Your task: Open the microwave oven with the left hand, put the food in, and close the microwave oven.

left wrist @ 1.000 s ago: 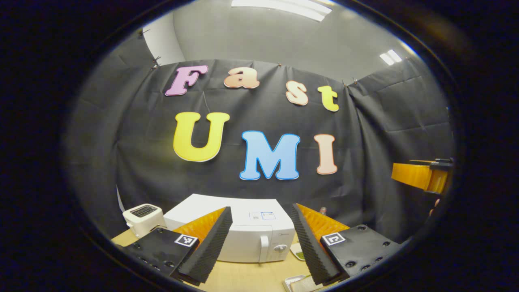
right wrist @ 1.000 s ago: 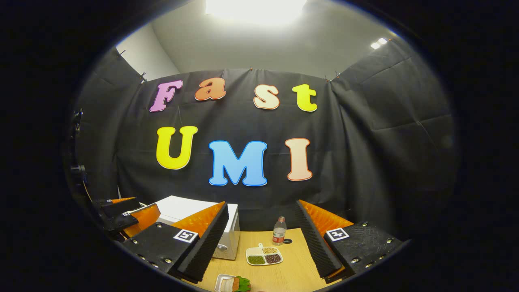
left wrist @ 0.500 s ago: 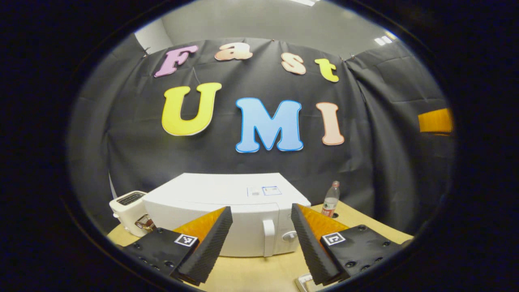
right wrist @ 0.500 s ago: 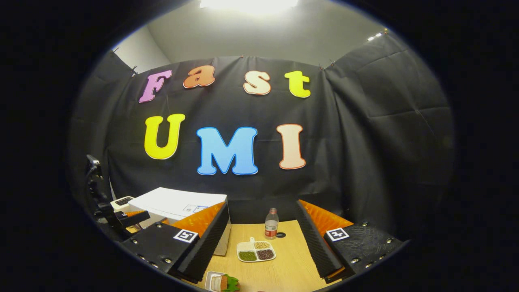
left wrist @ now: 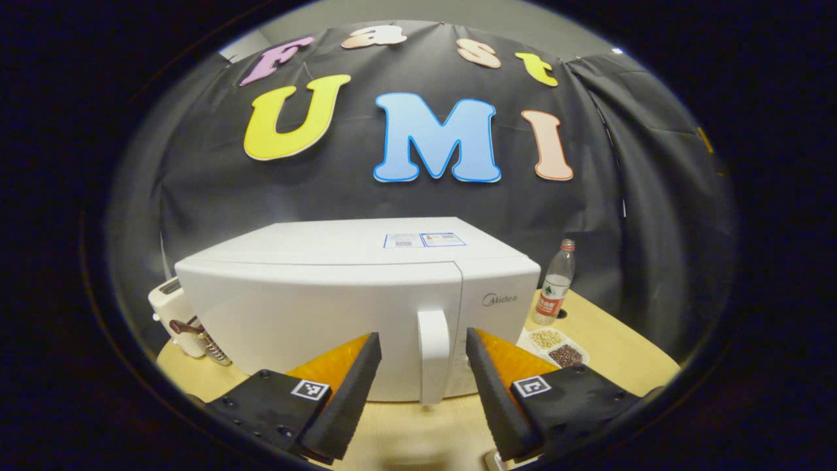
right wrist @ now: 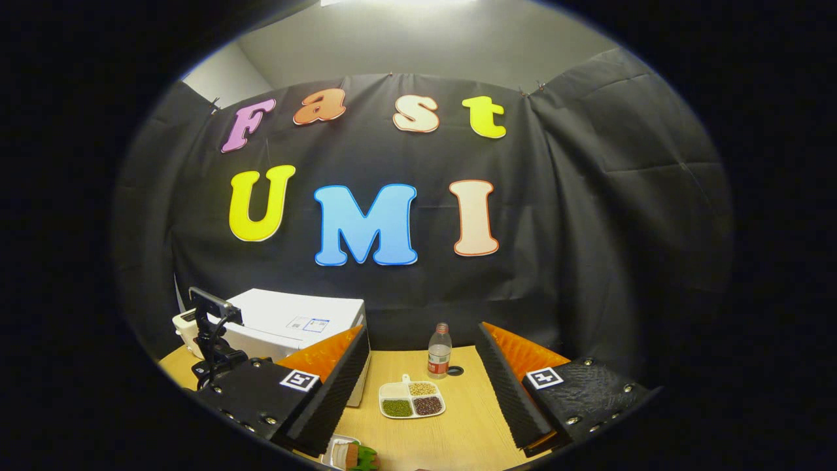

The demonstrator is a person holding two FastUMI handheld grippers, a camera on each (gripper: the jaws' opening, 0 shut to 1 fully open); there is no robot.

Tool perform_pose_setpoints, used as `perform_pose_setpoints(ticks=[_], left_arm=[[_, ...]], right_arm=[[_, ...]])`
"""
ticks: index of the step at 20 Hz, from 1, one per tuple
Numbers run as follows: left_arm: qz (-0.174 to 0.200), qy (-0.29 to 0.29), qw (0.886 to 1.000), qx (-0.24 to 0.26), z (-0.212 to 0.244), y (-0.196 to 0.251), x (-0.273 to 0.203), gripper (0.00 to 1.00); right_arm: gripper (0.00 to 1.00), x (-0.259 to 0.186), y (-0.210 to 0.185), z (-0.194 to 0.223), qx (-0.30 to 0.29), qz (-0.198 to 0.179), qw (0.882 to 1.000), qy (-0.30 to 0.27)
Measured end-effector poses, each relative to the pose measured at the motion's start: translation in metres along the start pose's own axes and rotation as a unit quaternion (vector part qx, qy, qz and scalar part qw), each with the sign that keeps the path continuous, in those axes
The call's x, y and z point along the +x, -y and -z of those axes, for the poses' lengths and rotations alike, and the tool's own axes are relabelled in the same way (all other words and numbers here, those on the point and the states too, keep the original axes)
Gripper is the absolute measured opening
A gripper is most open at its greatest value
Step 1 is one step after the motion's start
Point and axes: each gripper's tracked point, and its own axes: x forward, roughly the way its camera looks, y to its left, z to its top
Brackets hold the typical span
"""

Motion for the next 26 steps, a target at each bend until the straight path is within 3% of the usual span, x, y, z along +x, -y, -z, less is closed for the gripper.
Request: perform_pose_setpoints(ticks=[3,4,6,7,9,15,16,17,20,26], left_arm=[[-0.010,-0.011,1.000,0.001,0.009,-0.003,0.011,0.79],[-0.008,-0.014,1.000,-0.003,0.013,-0.003,0.015,0.70],[0.008,-0.019,1.000,-0.011,0.013,0.007,0.018,0.67],[0.020,-0.023,0.999,-0.010,0.014,0.017,0.017,0.58],[0.005,-0.029,0.999,0.018,0.014,0.015,0.016,0.33],[0.010,-0.052,0.998,0.016,0.015,0.016,0.013,0.13],[0.011,-0.057,0.998,0.015,0.013,0.015,0.012,0.13],[0.012,-0.061,0.998,0.015,0.017,0.015,0.014,0.07],[0.021,-0.071,0.997,0.012,0.016,0.016,0.007,0.07],[0.061,-0.092,0.994,0.005,0.039,0.006,-0.066,0.07]], right_arm=[[0.99,0.005,0.003,0.006,0.003,0.002,1.000,-0.006],[0.99,0.007,0.004,0.009,0.004,0.001,1.000,-0.009],[0.99,0.007,0.005,0.013,0.000,0.001,1.000,-0.014],[0.99,0.006,0.006,0.014,-0.001,0.000,1.000,-0.014],[0.99,0.006,0.005,0.013,-0.001,-0.001,1.000,-0.013],[0.99,0.001,0.004,0.012,0.003,-0.002,1.000,-0.010],[0.99,0.000,0.004,0.012,0.005,-0.003,1.000,-0.009],[0.99,-0.001,0.004,0.011,0.006,-0.003,1.000,-0.008],[0.99,-0.003,0.003,0.010,0.004,-0.004,1.000,-0.006],[0.99,-0.015,-0.009,0.018,0.028,-0.016,0.999,-0.014]])
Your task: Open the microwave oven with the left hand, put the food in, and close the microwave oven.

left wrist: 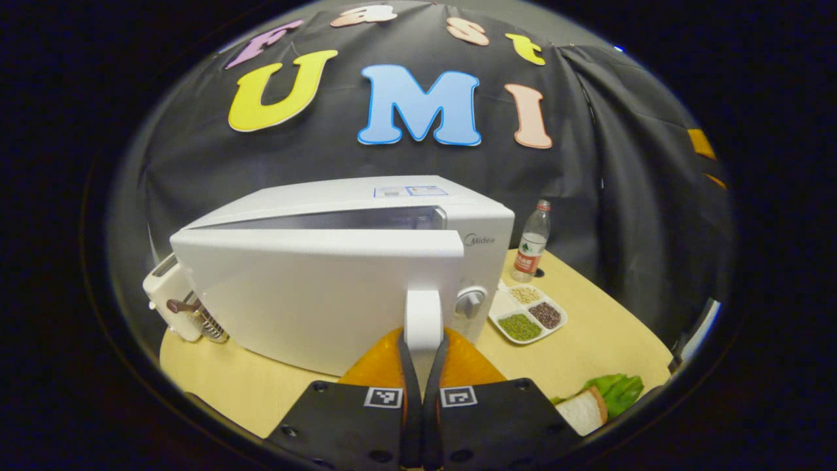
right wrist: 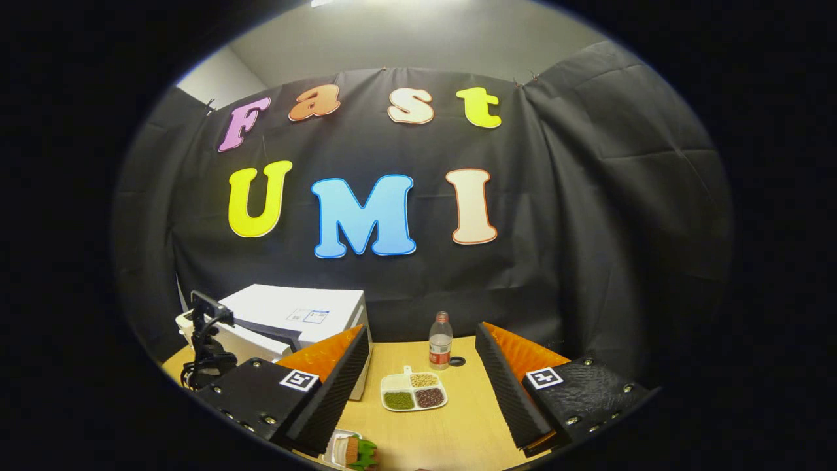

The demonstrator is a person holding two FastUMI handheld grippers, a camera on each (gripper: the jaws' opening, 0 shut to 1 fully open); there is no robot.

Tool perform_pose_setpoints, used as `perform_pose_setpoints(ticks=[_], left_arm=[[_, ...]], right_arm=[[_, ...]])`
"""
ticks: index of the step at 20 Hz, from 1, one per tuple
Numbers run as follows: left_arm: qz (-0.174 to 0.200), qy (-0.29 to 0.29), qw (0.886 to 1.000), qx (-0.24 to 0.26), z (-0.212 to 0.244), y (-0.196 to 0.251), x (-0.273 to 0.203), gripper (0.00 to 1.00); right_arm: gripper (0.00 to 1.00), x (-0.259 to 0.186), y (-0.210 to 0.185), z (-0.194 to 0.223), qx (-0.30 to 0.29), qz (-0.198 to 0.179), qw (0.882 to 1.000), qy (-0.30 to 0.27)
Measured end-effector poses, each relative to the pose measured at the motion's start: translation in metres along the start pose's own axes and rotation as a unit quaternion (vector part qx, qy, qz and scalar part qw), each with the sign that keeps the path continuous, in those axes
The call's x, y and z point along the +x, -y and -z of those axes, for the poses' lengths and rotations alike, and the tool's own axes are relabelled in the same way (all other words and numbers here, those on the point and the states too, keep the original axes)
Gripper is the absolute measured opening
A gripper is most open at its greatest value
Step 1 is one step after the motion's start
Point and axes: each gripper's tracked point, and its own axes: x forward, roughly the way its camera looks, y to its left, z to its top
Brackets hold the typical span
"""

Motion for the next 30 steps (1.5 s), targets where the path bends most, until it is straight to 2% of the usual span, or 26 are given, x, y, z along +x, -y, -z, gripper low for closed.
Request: perform_pose_setpoints(ticks=[6,12,23,30], left_arm=[[0.016,-0.007,1.000,0.012,0.023,-0.014,-0.052,0.07],[0.025,-0.022,0.999,0.017,0.049,-0.042,-0.112,0.07],[-0.001,-0.029,0.999,0.033,0.095,-0.140,-0.212,0.07],[-0.008,-0.012,0.999,0.031,0.111,-0.207,-0.248,0.07]], right_arm=[[0.99,-0.024,-0.025,-0.017,-0.014,-0.019,0.999,0.023],[0.99,-0.058,-0.049,-0.011,-0.015,-0.027,0.999,0.025],[0.99,-0.099,-0.109,0.013,0.003,-0.056,0.998,0.009],[0.99,-0.102,-0.145,0.027,-0.013,-0.083,0.996,-0.014]])
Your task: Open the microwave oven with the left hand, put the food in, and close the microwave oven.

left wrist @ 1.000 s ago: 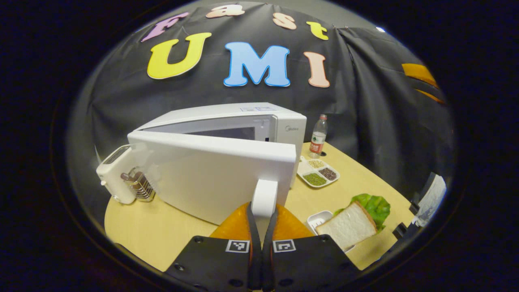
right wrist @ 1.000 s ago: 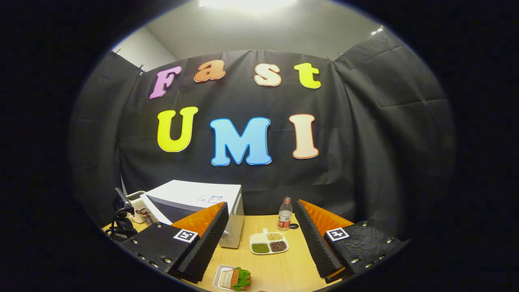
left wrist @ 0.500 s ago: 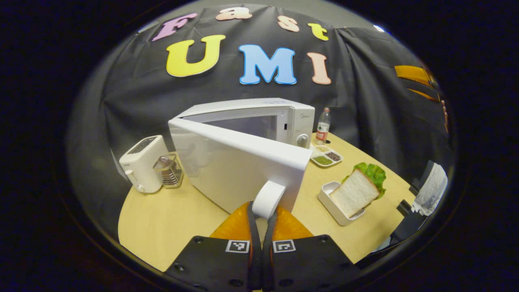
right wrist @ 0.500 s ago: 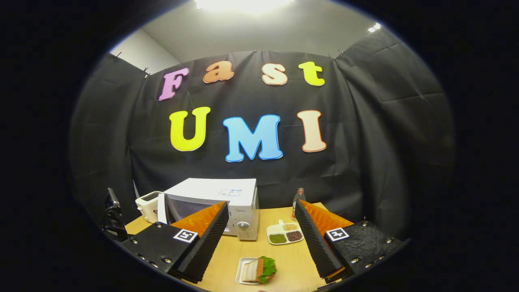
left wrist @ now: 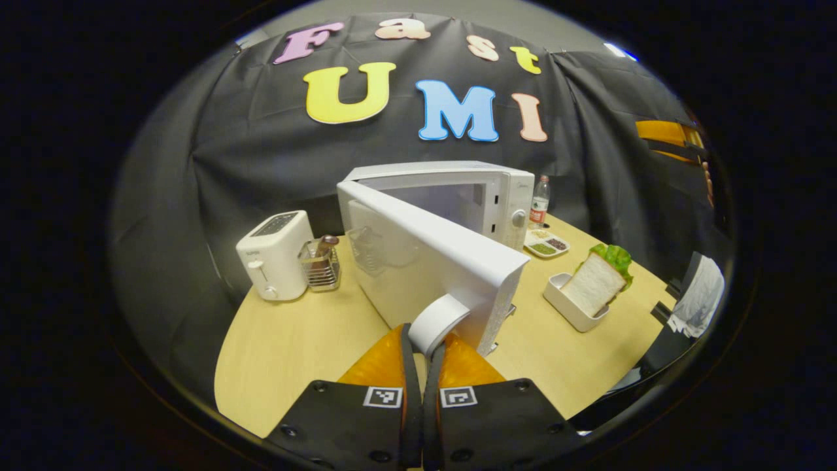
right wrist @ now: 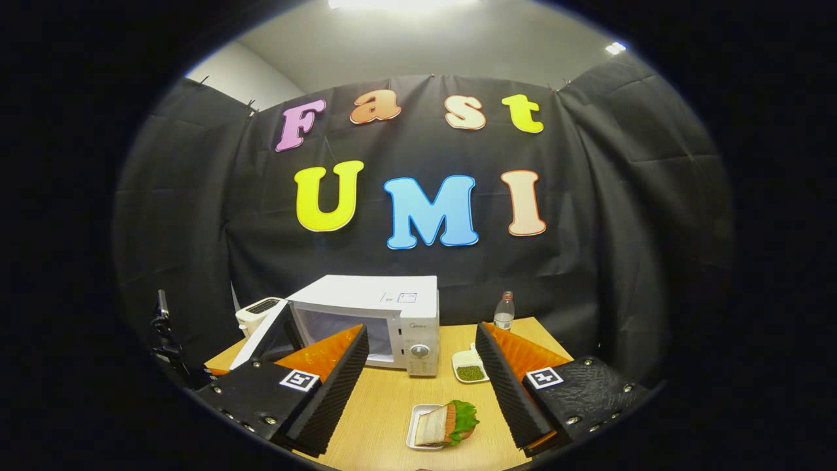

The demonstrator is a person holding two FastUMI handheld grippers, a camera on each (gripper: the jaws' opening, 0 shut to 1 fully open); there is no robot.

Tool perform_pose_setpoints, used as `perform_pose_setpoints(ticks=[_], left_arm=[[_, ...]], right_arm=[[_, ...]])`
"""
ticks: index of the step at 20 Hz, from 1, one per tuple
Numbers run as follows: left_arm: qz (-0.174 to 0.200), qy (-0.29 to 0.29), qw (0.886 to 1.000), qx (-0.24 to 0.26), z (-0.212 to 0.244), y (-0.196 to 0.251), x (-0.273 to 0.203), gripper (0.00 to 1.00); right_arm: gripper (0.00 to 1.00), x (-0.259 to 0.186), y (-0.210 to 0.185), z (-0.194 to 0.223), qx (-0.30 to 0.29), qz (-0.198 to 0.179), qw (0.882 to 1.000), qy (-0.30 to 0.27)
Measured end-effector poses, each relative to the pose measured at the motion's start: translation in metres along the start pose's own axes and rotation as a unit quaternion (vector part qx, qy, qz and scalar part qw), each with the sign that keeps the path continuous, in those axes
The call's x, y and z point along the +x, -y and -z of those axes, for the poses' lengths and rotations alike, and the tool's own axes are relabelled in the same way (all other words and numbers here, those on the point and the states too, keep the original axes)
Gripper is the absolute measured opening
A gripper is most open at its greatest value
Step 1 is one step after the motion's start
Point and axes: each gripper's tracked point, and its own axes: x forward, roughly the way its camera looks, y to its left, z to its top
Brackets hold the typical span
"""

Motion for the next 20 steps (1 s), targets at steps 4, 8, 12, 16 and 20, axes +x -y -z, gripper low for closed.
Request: perform_pose_setpoints(ticks=[4,8,12,16,20], left_arm=[[-0.003,0.002,1.000,0.000,0.009,-0.037,-0.014,0.07],[-0.005,0.004,1.000,0.007,0.014,-0.067,-0.019,0.07],[-0.006,0.005,1.000,0.014,0.016,-0.083,-0.023,0.07],[-0.023,0.011,1.000,0.017,0.018,-0.093,-0.023,0.08],[-0.031,0.012,0.999,0.007,0.020,-0.098,-0.026,0.11]], right_arm=[[0.99,0.003,-0.025,0.010,0.000,-0.025,1.000,-0.019],[0.99,0.006,-0.035,0.022,-0.014,-0.040,0.998,-0.037],[0.99,0.010,-0.034,0.028,-0.013,-0.043,0.998,-0.049],[0.99,0.015,-0.034,0.032,-0.013,-0.049,0.997,-0.061],[0.99,0.015,-0.019,0.040,-0.021,-0.044,0.996,-0.072]])
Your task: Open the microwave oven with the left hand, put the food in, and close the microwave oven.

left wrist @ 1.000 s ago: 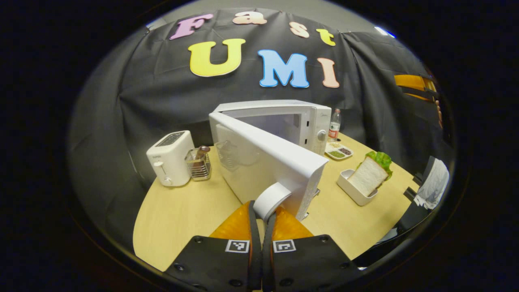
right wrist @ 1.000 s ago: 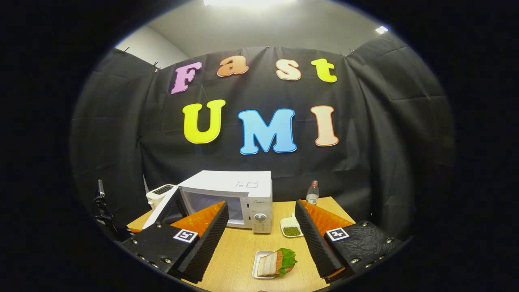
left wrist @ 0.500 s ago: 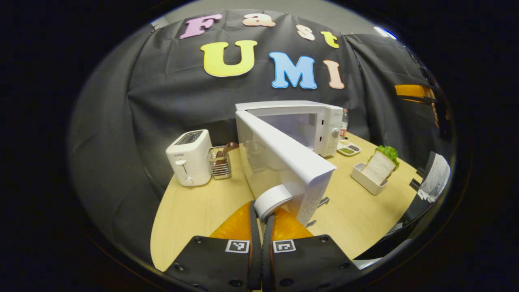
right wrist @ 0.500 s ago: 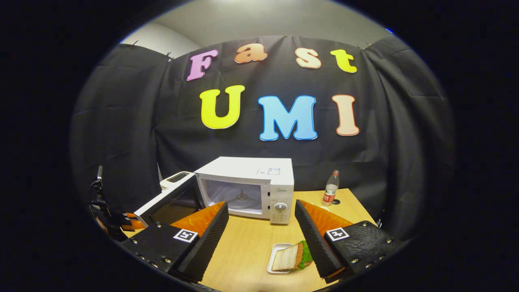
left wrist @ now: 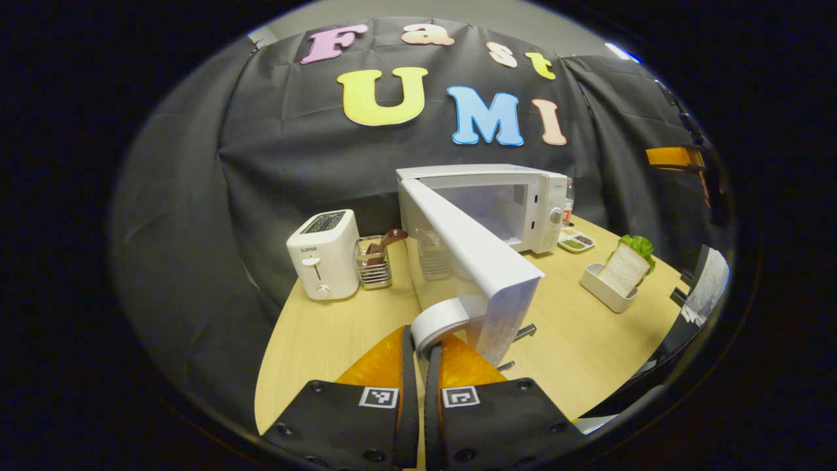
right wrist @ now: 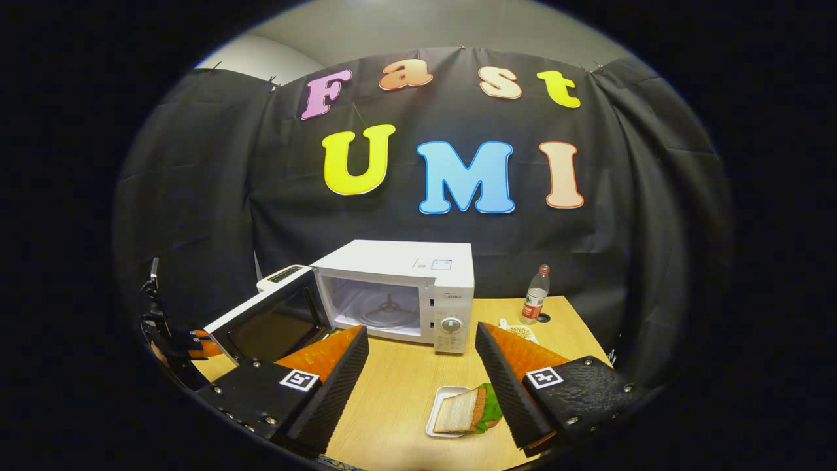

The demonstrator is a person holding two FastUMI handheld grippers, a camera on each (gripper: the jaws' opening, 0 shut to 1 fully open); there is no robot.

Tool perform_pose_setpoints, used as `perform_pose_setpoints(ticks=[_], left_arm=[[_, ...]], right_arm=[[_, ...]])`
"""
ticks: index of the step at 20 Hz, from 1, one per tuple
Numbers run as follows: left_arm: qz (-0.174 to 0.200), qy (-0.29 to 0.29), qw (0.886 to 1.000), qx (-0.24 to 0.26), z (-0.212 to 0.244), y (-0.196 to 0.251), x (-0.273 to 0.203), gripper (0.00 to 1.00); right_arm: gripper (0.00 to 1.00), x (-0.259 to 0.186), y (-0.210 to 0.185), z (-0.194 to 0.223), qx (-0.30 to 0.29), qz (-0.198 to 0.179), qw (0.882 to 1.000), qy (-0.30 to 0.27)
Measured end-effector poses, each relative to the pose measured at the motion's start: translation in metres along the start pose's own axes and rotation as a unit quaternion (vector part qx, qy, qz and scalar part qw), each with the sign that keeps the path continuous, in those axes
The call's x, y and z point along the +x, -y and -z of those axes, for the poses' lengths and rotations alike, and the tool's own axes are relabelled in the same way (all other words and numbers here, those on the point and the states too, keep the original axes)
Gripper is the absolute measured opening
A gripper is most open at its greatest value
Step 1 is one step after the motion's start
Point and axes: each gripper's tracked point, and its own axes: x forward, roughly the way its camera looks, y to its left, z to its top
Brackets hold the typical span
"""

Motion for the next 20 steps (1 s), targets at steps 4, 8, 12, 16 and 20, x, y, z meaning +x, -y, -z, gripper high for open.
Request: perform_pose_setpoints(ticks=[4,8,12,16,20], left_arm=[[0.005,0.000,1.000,-0.001,0.002,-0.002,-0.008,0.19],[-0.036,0.014,0.999,0.017,-0.007,-0.013,-0.043,0.20],[-0.088,0.098,0.991,-0.006,-0.089,-0.006,-0.100,0.19],[-0.197,0.185,0.963,0.003,-0.182,0.008,-0.132,0.23],[-0.180,0.235,0.955,-0.012,-0.263,0.085,-0.128,0.82]], right_arm=[[0.99,-0.003,0.018,0.009,0.007,0.015,1.000,-0.009],[0.99,-0.001,0.048,0.031,0.017,0.041,0.998,-0.032],[0.99,0.005,0.077,0.071,0.029,0.060,0.994,-0.083],[0.99,0.010,0.088,0.122,0.061,0.052,0.984,-0.161],[0.99,0.013,0.091,0.163,0.108,0.040,0.967,-0.225]])
